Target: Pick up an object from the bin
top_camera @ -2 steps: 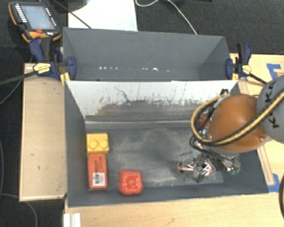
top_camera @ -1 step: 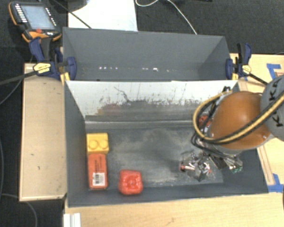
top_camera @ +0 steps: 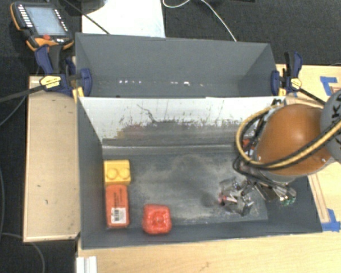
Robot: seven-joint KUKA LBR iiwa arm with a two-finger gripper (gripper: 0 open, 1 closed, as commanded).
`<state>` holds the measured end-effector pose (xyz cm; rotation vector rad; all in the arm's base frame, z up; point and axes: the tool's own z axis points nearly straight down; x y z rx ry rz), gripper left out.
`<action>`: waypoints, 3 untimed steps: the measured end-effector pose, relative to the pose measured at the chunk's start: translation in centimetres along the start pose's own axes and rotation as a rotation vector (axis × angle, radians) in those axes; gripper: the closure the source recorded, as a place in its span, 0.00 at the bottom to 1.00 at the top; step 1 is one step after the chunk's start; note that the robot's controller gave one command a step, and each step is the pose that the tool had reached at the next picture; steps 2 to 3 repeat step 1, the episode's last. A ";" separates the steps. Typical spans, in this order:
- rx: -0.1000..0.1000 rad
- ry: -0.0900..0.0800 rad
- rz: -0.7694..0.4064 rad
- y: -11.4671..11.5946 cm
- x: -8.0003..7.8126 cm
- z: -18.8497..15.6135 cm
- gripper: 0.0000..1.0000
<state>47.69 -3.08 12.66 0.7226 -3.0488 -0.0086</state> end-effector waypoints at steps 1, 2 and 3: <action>0.004 -0.006 0.001 -0.1 -0.1 -2.3 1.00; 0.004 -0.006 0.001 -0.1 -0.1 -2.3 1.00; 0.004 -0.006 0.001 -0.1 -0.1 -2.3 1.00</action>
Offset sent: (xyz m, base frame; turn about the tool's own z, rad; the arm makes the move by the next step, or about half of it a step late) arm -0.0001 0.0000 0.0380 0.0000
